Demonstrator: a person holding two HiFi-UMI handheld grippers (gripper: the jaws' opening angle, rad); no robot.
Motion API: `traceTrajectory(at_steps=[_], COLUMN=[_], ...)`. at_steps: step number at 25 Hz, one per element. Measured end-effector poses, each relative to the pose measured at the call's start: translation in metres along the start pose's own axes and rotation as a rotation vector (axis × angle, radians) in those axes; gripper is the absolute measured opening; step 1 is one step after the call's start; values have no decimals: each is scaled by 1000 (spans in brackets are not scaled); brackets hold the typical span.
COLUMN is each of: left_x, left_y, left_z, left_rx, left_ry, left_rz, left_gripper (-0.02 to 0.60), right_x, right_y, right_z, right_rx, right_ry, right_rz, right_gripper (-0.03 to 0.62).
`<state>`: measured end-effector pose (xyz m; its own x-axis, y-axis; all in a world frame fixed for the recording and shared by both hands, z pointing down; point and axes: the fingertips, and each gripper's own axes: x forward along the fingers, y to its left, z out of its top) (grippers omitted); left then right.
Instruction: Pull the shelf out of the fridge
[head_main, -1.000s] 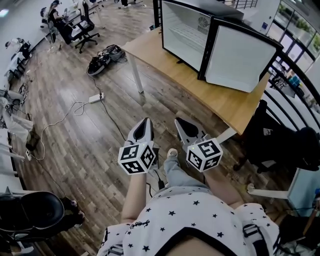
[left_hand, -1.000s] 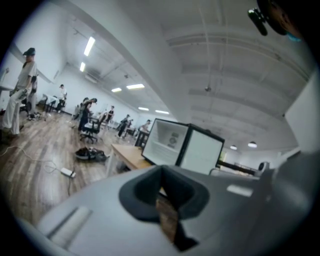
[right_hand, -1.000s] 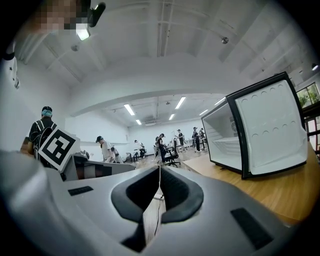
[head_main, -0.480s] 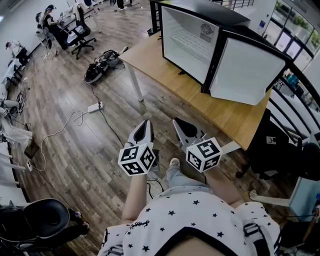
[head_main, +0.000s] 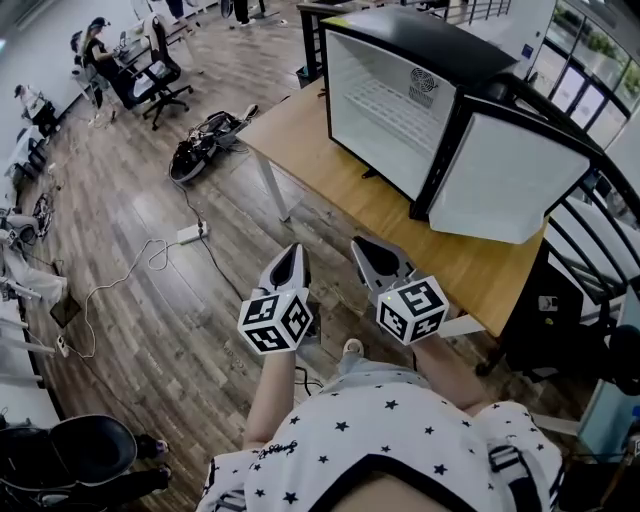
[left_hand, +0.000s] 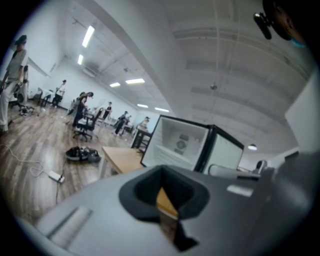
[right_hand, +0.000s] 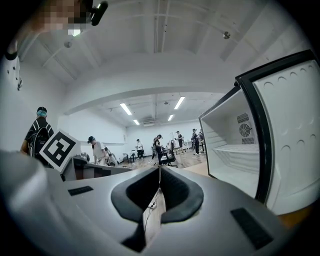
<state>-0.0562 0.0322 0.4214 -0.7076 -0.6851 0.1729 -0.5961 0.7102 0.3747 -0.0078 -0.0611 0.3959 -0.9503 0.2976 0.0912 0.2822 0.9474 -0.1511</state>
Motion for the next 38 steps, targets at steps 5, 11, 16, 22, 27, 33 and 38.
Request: traceTrajectory(at_steps=[5,11,16,22,27,33,38], left_x=[37,73,96,118,128,157,191], left_y=[11,18,17,4,2,9,15], left_z=[13,17,13,10,10,20,29], left_rx=[-8,-5,-23,-27,-31,-26,-16], left_ry=[-13,-13,2,23,35,53,88], left_rz=[5,8,-5,-49,-75,-133,-209], left_gripper=[6,6,6,6,6,6,6], right_x=[30,55,60,59,57,72,91], right_y=[-27,-54,-68,-83,-91,-105,-120], right_z=[6,9,6,4,0,3,10], right_rx=[-11,-18,-12,4,20,25,23], right_ry=[-1,-6,2,5,6,-10,-31], right_rz=[10,10,3,-30,-63,-124,-205], right_gripper=[21,21,21,21,21,21,21])
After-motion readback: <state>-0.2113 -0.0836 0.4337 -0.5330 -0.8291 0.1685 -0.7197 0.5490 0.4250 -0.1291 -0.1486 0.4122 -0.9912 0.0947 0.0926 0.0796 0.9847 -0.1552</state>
